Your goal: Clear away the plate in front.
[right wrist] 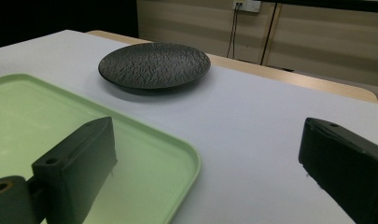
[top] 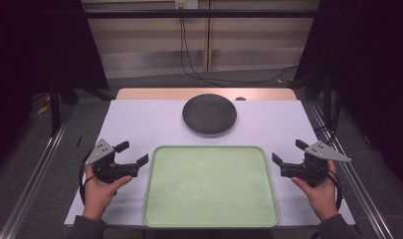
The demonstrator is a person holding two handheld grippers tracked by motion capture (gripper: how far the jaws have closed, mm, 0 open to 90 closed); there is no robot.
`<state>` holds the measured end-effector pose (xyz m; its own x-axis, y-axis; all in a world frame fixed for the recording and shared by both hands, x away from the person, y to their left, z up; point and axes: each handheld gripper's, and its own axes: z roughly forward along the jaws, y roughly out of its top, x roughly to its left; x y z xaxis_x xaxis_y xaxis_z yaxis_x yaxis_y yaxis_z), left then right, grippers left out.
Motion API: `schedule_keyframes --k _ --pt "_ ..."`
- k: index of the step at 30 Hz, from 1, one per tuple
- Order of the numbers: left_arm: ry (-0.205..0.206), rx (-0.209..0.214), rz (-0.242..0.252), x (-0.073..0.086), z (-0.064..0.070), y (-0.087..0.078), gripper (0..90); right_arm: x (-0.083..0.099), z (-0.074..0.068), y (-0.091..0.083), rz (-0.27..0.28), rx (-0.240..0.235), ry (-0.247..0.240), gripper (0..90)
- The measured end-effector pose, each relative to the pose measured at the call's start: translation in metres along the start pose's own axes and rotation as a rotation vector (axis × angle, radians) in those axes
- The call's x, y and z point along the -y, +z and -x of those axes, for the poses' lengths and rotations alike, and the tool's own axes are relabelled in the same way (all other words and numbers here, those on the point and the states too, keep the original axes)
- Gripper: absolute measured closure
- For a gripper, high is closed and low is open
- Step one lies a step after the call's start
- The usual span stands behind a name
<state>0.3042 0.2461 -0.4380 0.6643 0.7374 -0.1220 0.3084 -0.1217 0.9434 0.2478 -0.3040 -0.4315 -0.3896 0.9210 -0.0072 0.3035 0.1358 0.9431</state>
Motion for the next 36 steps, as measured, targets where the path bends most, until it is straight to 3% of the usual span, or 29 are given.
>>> schedule_keyframes --k 12,22,32,36 --pt "-0.007 0.018 -0.012 -0.001 0.002 0.006 8.4 0.001 -0.003 -0.003 -0.005 -0.005 -0.011 3.9" --pt "-0.067 0.022 -0.005 -0.012 0.001 0.020 8.4 0.001 -0.004 -0.005 -0.005 -0.012 -0.009 3.9" --pt "-0.104 0.032 -0.022 -0.023 0.002 0.055 8.4 0.001 -0.006 -0.004 -0.001 -0.025 -0.018 4.0" --pt "-0.084 0.027 -0.036 -0.030 0.001 0.072 8.5 0.001 -0.007 -0.003 0.001 -0.032 -0.018 4.2"
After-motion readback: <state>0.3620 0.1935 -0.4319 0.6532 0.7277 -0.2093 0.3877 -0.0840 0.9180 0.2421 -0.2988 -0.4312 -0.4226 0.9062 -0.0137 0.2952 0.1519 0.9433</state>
